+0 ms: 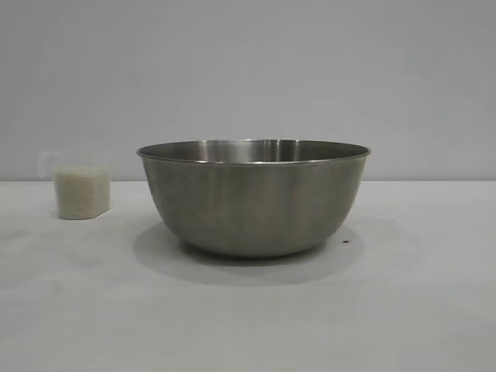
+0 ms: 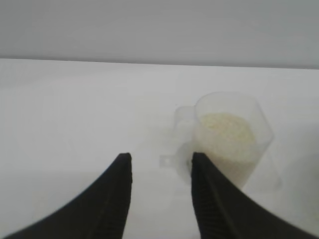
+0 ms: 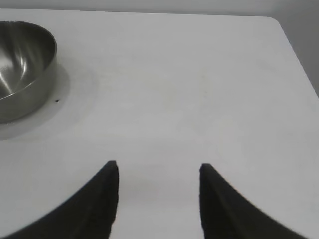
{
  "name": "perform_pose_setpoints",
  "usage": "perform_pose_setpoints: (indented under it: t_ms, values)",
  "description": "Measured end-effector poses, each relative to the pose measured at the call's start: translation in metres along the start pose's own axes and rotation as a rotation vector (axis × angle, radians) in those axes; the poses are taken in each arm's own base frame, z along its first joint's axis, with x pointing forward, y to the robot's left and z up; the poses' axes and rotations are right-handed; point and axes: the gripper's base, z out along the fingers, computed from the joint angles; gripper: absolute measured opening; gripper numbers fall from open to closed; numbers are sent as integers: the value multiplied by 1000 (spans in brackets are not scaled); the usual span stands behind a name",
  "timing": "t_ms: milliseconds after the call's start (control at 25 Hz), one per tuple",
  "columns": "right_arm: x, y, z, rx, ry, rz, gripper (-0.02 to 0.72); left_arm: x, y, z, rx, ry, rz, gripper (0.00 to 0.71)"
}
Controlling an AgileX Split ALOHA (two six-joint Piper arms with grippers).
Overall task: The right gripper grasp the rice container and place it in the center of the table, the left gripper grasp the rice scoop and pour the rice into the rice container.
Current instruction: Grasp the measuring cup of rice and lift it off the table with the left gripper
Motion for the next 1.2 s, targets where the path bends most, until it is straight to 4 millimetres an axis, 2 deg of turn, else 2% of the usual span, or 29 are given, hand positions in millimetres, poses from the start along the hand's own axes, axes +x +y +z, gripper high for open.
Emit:
perform_pose_setpoints:
  t_ms: [840, 1200]
  values:
    - [0, 0, 0, 0, 0, 0, 321, 18, 2, 62, -20, -2, -35, 241]
    - [0, 0, 0, 0, 0, 0, 321, 13, 0, 85, 6, -47, -57, 241]
